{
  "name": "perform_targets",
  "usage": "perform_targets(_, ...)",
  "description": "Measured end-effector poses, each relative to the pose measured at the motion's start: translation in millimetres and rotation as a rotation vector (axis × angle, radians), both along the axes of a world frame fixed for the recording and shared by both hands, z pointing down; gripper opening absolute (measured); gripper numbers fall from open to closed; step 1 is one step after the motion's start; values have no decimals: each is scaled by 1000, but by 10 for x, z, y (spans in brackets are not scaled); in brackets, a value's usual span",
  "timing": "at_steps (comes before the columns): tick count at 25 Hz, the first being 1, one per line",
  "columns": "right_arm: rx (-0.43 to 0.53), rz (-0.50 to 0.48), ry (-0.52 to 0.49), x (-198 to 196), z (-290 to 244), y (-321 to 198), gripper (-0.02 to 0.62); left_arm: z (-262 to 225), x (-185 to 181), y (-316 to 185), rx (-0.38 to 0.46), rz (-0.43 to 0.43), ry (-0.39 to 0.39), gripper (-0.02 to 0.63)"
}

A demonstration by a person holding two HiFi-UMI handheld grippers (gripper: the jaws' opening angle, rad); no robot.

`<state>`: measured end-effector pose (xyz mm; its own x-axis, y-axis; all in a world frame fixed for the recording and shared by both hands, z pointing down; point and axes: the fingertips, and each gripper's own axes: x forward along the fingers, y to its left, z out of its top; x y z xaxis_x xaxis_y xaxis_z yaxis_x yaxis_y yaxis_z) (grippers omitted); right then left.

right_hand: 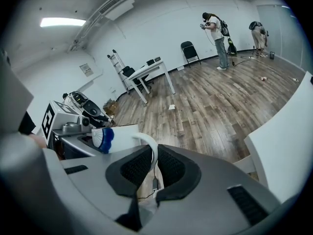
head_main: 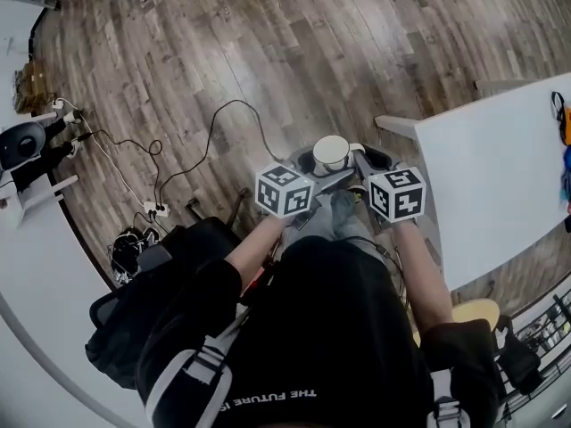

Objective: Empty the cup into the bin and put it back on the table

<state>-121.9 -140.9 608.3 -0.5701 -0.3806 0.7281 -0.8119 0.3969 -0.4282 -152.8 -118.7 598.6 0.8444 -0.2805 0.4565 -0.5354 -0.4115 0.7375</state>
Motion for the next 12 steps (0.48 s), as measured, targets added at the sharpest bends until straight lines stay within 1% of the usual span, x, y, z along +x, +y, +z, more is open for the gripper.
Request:
perform_targets(3,-17,-2,-5,19,62,15,48,60,22,12,-14,5,-4,376)
perform_targets(12,-7,4,2,56,65,-7,48,64,59,-8,-17,12,-6,376)
